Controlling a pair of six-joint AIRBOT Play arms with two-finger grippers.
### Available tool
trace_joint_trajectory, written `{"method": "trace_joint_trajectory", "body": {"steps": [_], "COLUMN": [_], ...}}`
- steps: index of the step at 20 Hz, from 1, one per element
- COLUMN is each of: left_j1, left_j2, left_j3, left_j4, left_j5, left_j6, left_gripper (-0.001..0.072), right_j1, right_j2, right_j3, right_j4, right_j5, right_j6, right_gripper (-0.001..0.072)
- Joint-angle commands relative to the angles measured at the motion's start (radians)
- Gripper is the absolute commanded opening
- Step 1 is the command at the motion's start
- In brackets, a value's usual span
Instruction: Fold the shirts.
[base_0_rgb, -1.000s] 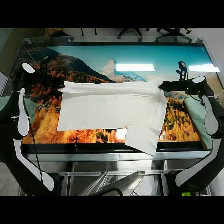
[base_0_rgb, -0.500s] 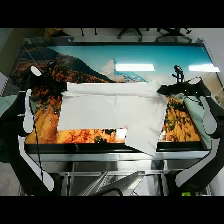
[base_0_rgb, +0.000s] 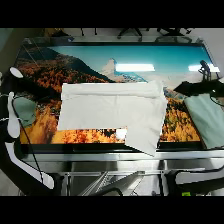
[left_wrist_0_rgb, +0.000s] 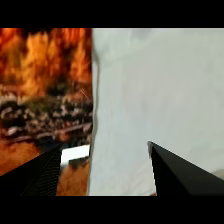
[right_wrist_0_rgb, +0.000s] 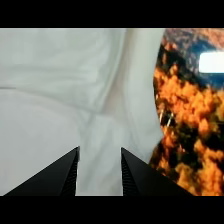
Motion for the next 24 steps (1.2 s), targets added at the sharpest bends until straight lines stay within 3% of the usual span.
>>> {"method": "trace_joint_trajectory", "body": {"steps": [1, 4, 9, 10, 11, 12, 18, 24], "left_j1": [0.063, 0.064, 0.049, 0.042, 0.036, 0.035, 0.035, 0.035], "left_j2": [0.145, 0.232, 0.267, 0.267, 0.267, 0.268, 0.268, 0.268], "left_j3": [-0.370, -0.605, -0.718, -0.717, -0.713, -0.712, -0.713, -0.713], "left_j4": [-0.010, -0.039, -0.277, -0.280, -0.277, -0.280, -0.290, -0.290], "left_j5": [0.043, 0.129, 0.209, 0.226, 0.237, 0.237, 0.235, 0.224], "left_j6": [0.026, 0.068, 0.173, 0.173, 0.172, 0.178, 0.177, 0.178], "left_gripper": [0.0593, 0.0593, 0.0592, 0.0589, 0.0307, 0.0028, 0.0014, 0.0014], "right_j1": [-0.142, -0.238, -0.243, -0.231, -0.219, -0.204, -0.051, 0.143], "right_j2": [0.181, 0.288, 0.354, 0.354, 0.354, 0.354, 0.335, 0.193], "right_j3": [-0.245, -0.436, -0.653, -0.688, -0.721, -0.747, -0.799, -0.798], "right_j4": [-0.005, -0.008, -0.003, -0.003, -0.003, -0.003, 0.037, 0.050], "right_j5": [0.056, 0.042, 0.041, 0.043, 0.043, 0.042, -0.055, -0.121], "right_j6": [0.034, 0.034, 0.030, 0.030, 0.030, 0.030, 0.029, 0.029], "right_gripper": [0.0316, 0.0319, 0.0325, 0.0402, 0.0458, 0.0454, 0.0454, 0.0453]}}
